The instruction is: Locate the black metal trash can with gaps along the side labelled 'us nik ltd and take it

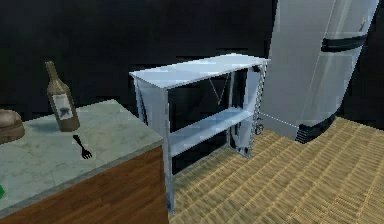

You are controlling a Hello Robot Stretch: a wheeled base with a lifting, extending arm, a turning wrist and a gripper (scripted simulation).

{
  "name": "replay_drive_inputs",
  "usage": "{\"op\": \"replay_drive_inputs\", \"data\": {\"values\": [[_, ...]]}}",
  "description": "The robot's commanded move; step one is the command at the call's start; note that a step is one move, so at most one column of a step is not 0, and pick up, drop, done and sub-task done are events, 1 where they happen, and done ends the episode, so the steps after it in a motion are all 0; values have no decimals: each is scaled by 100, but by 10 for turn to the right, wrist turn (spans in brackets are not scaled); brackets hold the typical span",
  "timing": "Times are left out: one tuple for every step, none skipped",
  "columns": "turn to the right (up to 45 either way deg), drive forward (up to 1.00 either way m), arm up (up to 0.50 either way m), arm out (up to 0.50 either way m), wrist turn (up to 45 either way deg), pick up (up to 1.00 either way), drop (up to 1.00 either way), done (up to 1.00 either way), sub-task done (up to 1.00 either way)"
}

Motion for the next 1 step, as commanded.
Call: {"op": "replay_drive_inputs", "data": {"values": [[0, 0, 0, 0, 450, 0, 0, 0, 0]]}}
